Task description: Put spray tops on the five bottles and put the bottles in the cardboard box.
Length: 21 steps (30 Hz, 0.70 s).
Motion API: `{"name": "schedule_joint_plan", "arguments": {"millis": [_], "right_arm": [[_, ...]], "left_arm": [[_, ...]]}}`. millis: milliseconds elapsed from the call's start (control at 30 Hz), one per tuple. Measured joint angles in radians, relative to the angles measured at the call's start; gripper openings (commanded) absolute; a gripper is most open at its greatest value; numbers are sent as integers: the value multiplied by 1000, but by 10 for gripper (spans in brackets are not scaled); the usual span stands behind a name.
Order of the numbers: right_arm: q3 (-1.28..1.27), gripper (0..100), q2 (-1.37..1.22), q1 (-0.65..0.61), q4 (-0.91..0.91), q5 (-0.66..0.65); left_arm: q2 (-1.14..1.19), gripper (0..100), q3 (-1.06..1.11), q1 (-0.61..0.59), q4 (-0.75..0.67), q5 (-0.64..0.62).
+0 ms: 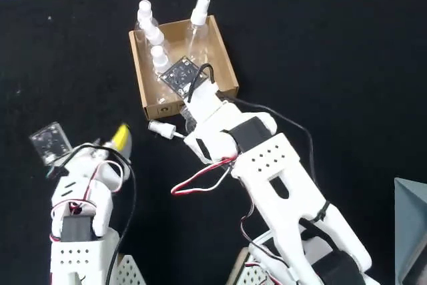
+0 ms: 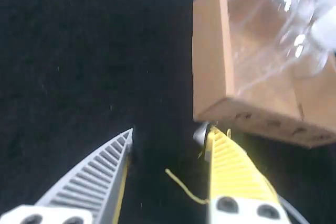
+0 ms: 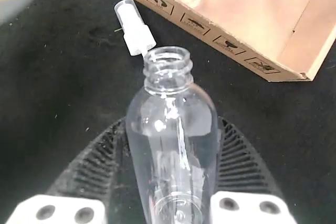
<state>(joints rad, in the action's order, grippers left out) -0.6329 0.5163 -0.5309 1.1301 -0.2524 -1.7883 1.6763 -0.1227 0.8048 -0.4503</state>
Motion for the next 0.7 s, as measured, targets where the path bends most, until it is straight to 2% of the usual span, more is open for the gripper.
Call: {"name": "schedule_joint_plan", "arguments": {"millis": [100, 300, 700], "right_arm": [[0, 138, 0, 0, -3, 0], [0, 138, 0, 57, -3, 0], [0, 138, 0, 63, -25, 0]], "left_arm": [[0, 199, -5, 18, 34, 8], [0, 70, -12, 61, 41, 8], [-2, 75, -60, 147, 41, 8]]}}
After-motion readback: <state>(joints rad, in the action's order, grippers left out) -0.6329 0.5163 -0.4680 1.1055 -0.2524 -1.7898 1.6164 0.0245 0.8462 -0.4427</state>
